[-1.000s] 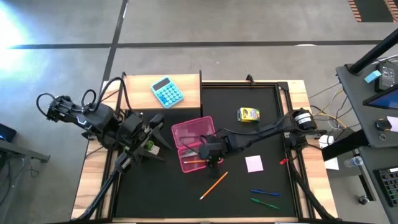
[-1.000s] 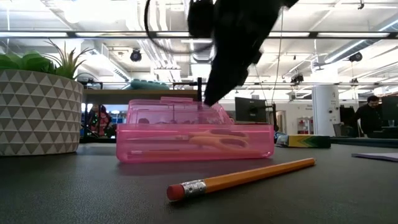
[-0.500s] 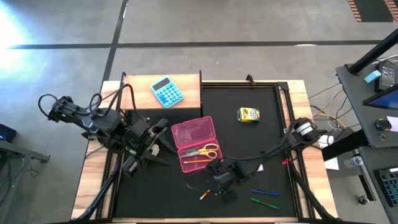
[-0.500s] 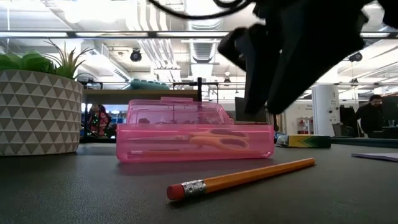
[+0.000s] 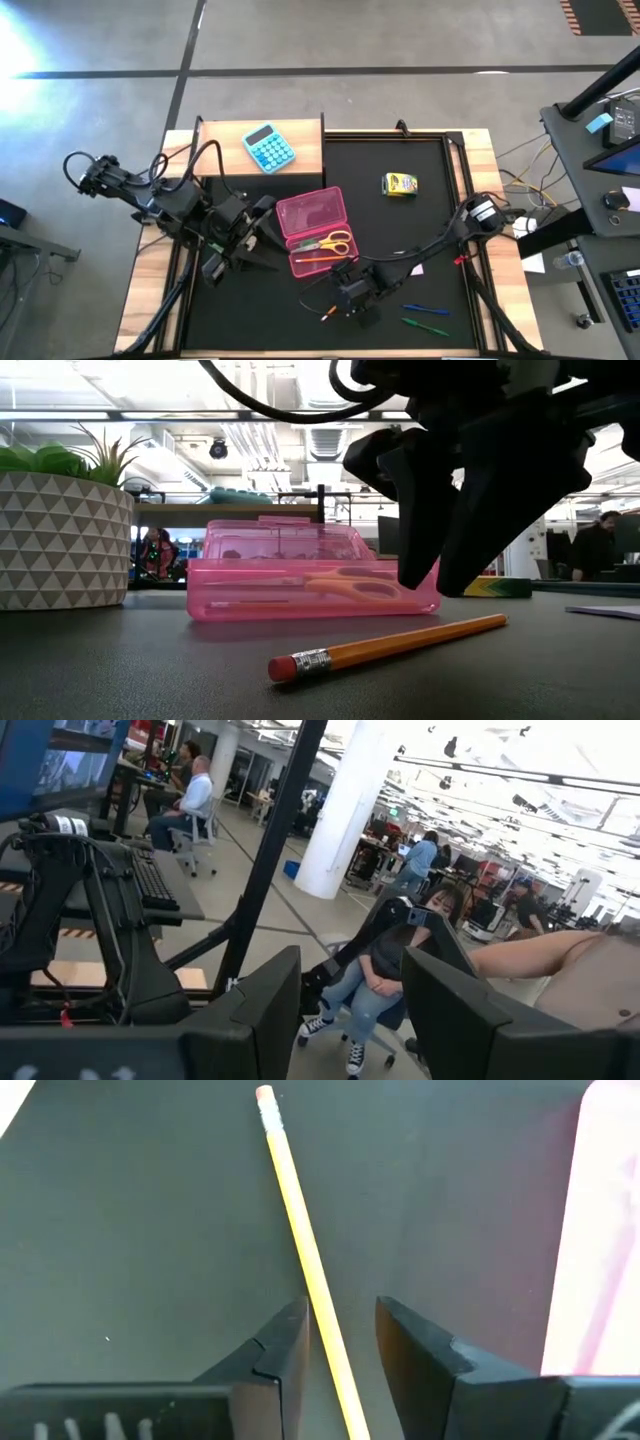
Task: Pack school essentials
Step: Put the yellow pencil into the pink box
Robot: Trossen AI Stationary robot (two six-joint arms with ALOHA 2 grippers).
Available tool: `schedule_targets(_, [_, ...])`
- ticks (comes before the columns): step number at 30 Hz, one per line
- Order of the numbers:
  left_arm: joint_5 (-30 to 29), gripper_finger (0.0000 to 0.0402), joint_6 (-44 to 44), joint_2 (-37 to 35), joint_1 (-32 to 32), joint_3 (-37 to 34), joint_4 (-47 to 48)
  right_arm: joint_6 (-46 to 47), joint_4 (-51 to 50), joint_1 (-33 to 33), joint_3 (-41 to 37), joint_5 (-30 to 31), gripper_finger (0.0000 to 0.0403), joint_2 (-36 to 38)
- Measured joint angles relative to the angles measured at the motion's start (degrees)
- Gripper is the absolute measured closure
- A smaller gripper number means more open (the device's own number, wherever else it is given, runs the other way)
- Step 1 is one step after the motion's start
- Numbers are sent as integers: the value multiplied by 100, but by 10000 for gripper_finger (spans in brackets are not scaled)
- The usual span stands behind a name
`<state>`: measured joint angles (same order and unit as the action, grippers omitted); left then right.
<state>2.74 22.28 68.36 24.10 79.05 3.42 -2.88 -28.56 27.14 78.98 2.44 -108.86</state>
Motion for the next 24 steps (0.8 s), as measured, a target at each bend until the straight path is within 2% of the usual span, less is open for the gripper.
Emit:
schedule_targets(5, [-9, 244, 0, 0, 0, 0, 0, -226, 11, 0, -106, -7, 300, 0])
schedule_targets(24, [-20, 244, -13, 0, 0, 0, 2, -78, 93, -2, -481, 43, 324, -35])
